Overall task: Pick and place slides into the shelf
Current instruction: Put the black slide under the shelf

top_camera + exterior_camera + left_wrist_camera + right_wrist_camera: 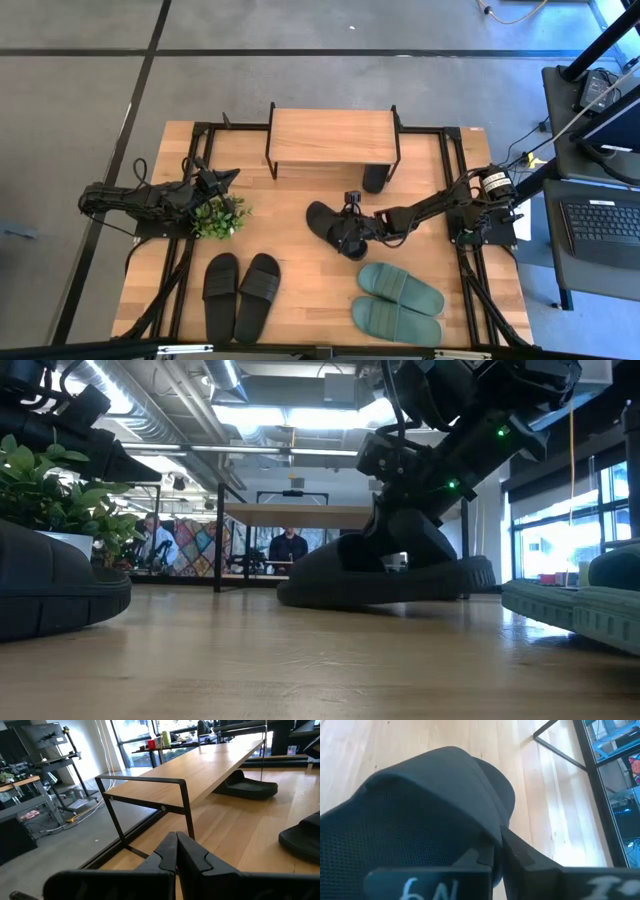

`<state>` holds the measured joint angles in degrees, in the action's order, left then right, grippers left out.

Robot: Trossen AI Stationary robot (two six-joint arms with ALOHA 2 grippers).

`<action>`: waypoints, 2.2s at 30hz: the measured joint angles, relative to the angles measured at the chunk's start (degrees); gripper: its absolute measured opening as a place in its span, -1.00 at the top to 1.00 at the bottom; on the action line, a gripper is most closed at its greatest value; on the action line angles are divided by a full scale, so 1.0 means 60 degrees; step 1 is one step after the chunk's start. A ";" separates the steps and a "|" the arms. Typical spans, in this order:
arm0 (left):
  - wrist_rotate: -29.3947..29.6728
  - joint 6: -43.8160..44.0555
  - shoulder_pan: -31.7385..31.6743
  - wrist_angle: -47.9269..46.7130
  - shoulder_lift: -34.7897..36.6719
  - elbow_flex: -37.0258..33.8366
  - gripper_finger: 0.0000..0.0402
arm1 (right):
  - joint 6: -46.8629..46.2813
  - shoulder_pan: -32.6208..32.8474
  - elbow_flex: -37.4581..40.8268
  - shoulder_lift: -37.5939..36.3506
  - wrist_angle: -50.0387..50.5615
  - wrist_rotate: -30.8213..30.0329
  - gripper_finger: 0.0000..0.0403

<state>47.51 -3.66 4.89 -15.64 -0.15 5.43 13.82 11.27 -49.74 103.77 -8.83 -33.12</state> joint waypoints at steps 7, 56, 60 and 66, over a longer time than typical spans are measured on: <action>0.0000 0.0000 0.0001 0.0000 -0.0002 0.0000 1.00 | -0.1093 0.0000 -0.0689 -0.0134 0.0651 -0.0676 0.94; 0.0000 0.0000 0.0003 0.0000 0.0002 0.0000 1.00 | -0.7792 -0.1581 -0.0616 -0.0153 0.5051 -0.2631 0.94; 0.0000 0.0000 0.0000 -0.0001 0.0001 0.0000 1.00 | -0.8257 -0.1539 -0.0837 -0.0149 0.5921 -0.2594 0.94; 0.0000 0.0004 0.0003 -0.0001 0.0001 0.0000 1.00 | -0.8563 -0.1367 -0.0976 -0.0142 0.6468 -0.2557 0.94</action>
<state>47.51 -3.64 4.91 -15.65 -0.15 5.43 -37.55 3.07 -55.59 102.91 29.98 -48.47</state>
